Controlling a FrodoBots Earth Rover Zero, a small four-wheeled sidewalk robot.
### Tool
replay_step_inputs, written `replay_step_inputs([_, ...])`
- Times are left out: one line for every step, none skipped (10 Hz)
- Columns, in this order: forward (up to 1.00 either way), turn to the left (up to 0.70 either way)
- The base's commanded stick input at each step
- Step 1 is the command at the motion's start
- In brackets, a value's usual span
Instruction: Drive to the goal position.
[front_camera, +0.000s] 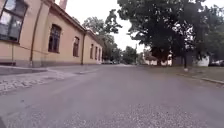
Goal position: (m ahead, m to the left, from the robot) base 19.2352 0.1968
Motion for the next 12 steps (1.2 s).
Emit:
replay_step_inputs([0.45,0.00])
replay_step_inputs([0.45,0.00])
replay_step_inputs([0.45,0.00])
replay_step_inputs([0.45,0.00])
replay_step_inputs([0.45,0.00])
replay_step_inputs([0.45,0.00])
replay_step_inputs([0.45,0.00])
replay_step_inputs([0.45,0.00])
replay_step_inputs([0.45,0.00])
replay_step_inputs([0.45,0.00])
replay_step_inputs([0.45,0.00])
replay_step_inputs([0.45,0.00])
